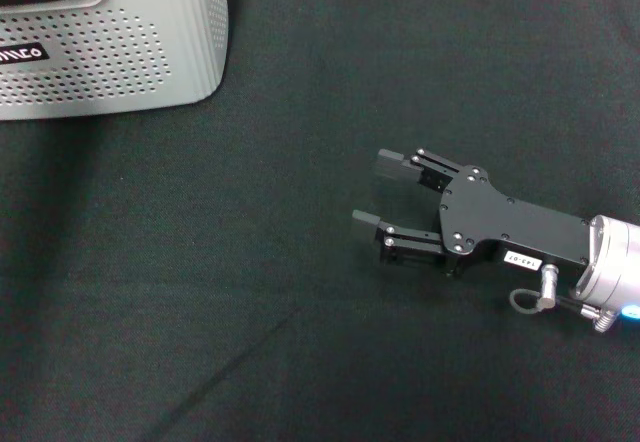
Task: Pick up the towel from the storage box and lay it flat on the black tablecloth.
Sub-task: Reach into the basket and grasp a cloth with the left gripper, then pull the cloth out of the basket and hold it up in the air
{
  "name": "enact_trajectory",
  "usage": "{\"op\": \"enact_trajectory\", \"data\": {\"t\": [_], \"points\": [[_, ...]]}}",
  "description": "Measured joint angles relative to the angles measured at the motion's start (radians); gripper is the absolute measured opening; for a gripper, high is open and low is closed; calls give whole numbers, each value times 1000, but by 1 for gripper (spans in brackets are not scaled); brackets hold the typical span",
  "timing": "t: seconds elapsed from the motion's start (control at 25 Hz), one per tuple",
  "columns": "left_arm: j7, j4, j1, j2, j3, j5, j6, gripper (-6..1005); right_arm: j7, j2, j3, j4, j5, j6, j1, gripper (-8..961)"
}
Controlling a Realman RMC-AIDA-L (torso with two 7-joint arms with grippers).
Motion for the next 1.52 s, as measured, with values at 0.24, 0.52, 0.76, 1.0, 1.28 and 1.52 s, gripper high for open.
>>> {"op": "enact_trajectory", "data": {"t": [0.24, 0.52, 0.76, 1.0, 1.28, 1.52], "points": [[1, 22, 11, 0, -2, -8, 0, 90, -11, 0, 0, 1, 11, 0, -7, 840], [17, 149, 106, -3, -32, -205, -43, 46, -23, 0, 0, 1, 18, -9, -7, 829], [188, 207, 208, -4, -187, -707, -36, 48, -44, -3, 24, 1, 22, -31, -4, 821], [338, 111, 231, -2, -364, -1106, 127, 49, -57, -3, 71, 1, 23, -102, -4, 812], [387, -39, 201, 0, -470, -1307, 331, 52, -75, 0, 135, -8, 23, -188, 18, 802], [396, -159, 181, -1, -461, -1396, 409, 54, -76, 0, 125, -2, 22, -182, 101, 793]]}}
